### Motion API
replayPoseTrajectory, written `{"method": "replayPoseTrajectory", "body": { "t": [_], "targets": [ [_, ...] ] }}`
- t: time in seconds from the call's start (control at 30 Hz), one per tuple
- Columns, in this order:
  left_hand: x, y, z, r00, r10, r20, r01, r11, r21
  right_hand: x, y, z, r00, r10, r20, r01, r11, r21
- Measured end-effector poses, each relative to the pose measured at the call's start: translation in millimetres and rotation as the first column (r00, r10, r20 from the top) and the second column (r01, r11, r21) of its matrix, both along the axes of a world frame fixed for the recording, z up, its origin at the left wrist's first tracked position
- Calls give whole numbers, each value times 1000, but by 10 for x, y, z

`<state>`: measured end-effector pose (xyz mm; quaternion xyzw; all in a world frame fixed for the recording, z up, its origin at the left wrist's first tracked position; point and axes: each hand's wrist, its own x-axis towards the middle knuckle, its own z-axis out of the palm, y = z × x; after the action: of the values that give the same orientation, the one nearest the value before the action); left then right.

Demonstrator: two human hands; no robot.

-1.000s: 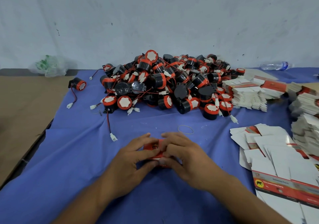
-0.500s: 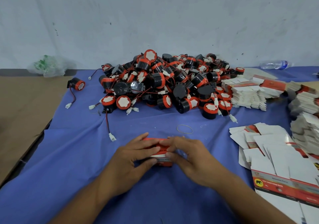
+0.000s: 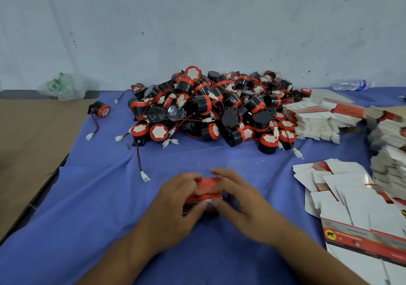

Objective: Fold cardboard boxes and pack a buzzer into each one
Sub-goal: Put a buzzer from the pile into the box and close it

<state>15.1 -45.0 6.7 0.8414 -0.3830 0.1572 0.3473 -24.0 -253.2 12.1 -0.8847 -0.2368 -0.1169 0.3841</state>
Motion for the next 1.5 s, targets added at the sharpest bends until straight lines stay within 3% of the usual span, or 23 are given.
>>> {"method": "replayPoseTrajectory", "body": {
  "t": [0.07,0.13,0.23,0.33,0.4,0.47,0.67,0.8,1.07,1.3,1.43,1.5],
  "targets": [
    [-43,-52,17,993,102,-53,-101,995,19,5,-15,-52,984,-25,-176,45,993,106],
    [-99,-80,50,958,112,-263,-140,986,-88,23,27,-35,948,13,-317,85,952,295],
    [-127,-78,58,770,-113,-629,-202,891,-407,47,171,14,928,66,-366,135,858,496],
    [-145,-142,4,649,-354,-673,-217,762,-610,39,350,0,922,153,-355,123,754,645],
    [-134,-166,-13,616,-426,-663,-177,745,-643,33,402,-15,927,146,-345,139,719,680],
    [-112,-147,-4,588,-457,-667,-139,755,-640,29,384,-36,945,118,-306,117,751,650],
    [-151,-89,76,709,-360,-606,-114,790,-603,-31,377,-41,961,87,-262,88,803,589],
    [-179,-104,89,740,-292,-605,-190,772,-606,-58,420,-103,984,-16,-180,113,833,542],
    [-214,-118,125,746,-265,-611,-243,745,-621,-55,424,-118,995,-17,-97,65,853,518],
    [-243,-90,176,881,-120,-457,-152,844,-514,-69,439,-119,996,-15,-91,61,847,528],
    [-278,-168,137,837,-181,-517,-105,873,-476,-34,479,-101,984,-142,-111,180,800,573],
    [-301,-178,83,821,-212,-530,-53,896,-441,-2,504,-78,975,-218,-47,208,813,543]
  ]
}}
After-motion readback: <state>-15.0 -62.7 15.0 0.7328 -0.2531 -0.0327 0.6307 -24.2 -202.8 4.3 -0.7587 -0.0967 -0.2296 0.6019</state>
